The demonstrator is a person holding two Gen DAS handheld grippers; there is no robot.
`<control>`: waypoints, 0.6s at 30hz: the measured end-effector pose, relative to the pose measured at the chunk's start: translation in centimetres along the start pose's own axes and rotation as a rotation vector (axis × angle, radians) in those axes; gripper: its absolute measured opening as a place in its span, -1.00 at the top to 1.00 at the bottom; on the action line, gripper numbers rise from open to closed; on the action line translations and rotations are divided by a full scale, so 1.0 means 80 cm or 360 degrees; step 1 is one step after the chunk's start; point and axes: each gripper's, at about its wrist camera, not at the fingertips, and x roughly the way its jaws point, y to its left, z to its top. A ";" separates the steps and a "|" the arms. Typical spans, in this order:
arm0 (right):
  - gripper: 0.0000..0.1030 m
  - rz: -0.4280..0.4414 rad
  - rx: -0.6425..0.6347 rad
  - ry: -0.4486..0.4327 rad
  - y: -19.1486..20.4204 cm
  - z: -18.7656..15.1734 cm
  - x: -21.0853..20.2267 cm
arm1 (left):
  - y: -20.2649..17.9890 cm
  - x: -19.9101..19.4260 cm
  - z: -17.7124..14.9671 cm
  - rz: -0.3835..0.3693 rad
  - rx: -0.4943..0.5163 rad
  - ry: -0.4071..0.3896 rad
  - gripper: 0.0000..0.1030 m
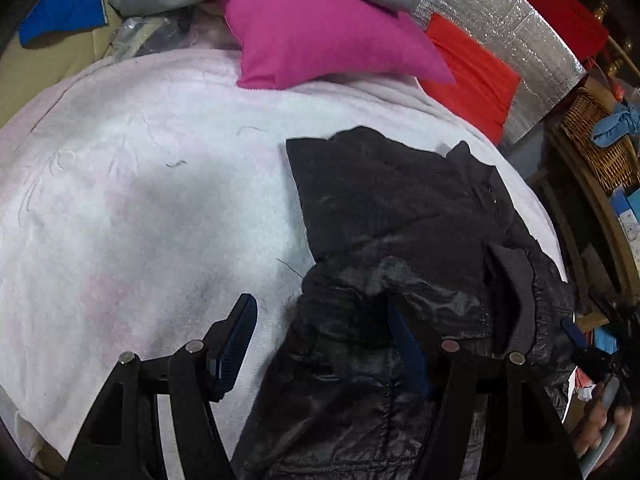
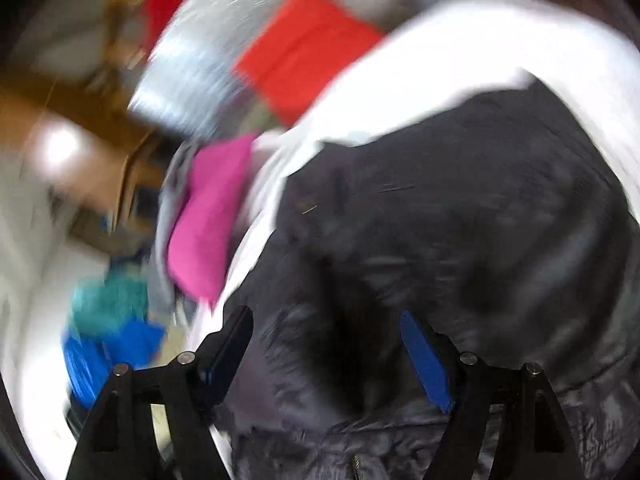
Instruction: Fold large clothes
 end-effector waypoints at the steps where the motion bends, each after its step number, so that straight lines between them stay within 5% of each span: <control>1: -0.54 -0.0044 -0.0135 0.0038 0.023 -0.012 0.009 | -0.001 0.002 0.000 0.0015 -0.0003 0.0006 -0.33; 5: -0.55 -0.0182 -0.0535 0.0045 0.093 -0.056 0.036 | 0.008 0.000 0.002 -0.0048 -0.0101 0.0011 -0.33; 9: -0.56 -0.0184 -0.0688 0.0097 0.137 -0.078 0.063 | 0.017 -0.011 0.004 -0.0034 -0.0106 -0.0040 -0.33; 11: -0.56 -0.0292 -0.0771 0.0081 0.151 -0.090 0.080 | 0.023 -0.011 0.004 -0.0005 -0.0108 -0.0040 -0.33; 15: -0.44 -0.0513 -0.0764 0.0067 0.133 -0.093 0.103 | 0.029 -0.009 0.002 -0.0027 -0.0112 -0.0008 -0.33; 18: -0.19 -0.0517 -0.0648 0.0023 0.114 -0.076 0.086 | 0.024 -0.011 0.003 -0.0047 -0.0087 -0.0013 -0.33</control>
